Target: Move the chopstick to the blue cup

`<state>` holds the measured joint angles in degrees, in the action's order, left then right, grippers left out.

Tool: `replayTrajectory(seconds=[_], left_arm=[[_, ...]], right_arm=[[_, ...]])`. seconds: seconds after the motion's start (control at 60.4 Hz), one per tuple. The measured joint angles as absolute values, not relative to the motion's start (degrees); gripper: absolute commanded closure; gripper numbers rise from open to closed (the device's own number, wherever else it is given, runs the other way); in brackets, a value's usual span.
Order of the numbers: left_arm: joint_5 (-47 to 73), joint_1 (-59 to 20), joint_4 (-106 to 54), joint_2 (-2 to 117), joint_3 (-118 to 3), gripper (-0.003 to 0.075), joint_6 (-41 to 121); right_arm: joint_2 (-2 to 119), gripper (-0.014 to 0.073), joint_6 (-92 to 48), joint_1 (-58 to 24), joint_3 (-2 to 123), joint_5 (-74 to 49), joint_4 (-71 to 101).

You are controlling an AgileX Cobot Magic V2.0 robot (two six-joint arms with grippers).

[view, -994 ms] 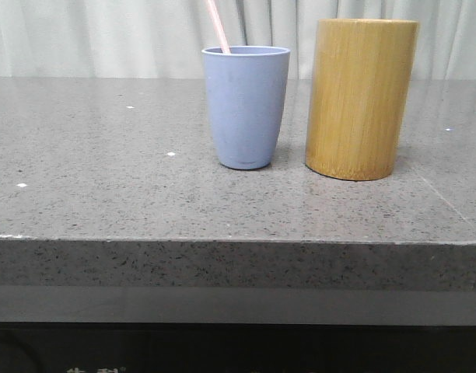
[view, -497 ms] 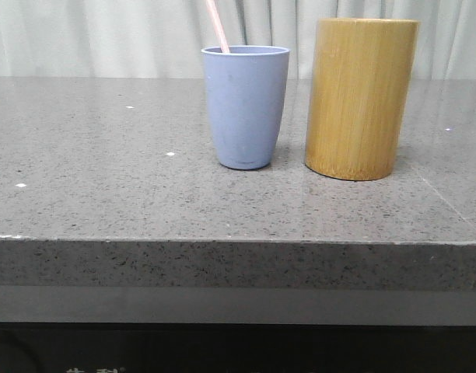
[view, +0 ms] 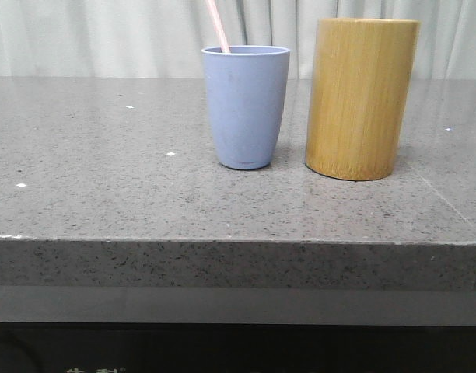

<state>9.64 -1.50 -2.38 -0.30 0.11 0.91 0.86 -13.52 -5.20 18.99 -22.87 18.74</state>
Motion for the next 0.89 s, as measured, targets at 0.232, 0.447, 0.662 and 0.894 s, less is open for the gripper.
replayTrajectory(seconds=[0.232,0.447,0.662,0.894], left_arm=[[9.64,-1.5,-2.38,-0.3,0.11,0.0739,0.91],[9.64,-1.5,-2.38,-0.3,0.11,0.0739,0.91],[9.64,-1.5,-2.38,-0.3,0.11,0.0739,0.91],[9.64,-1.5,-2.38,-0.3,0.11,0.0739,0.91]], right_arm=[[0.86,0.0706,-13.52,-5.2,18.13,-22.6,17.95],[-0.37,0.0706,-8.32,-5.1,10.13,-18.52,10.33],[-0.61,0.0706,-6.44,-5.1,0.65,-13.51,7.19],[-0.61,0.0706,-6.21,-5.1,-1.58,-12.14,6.97]])
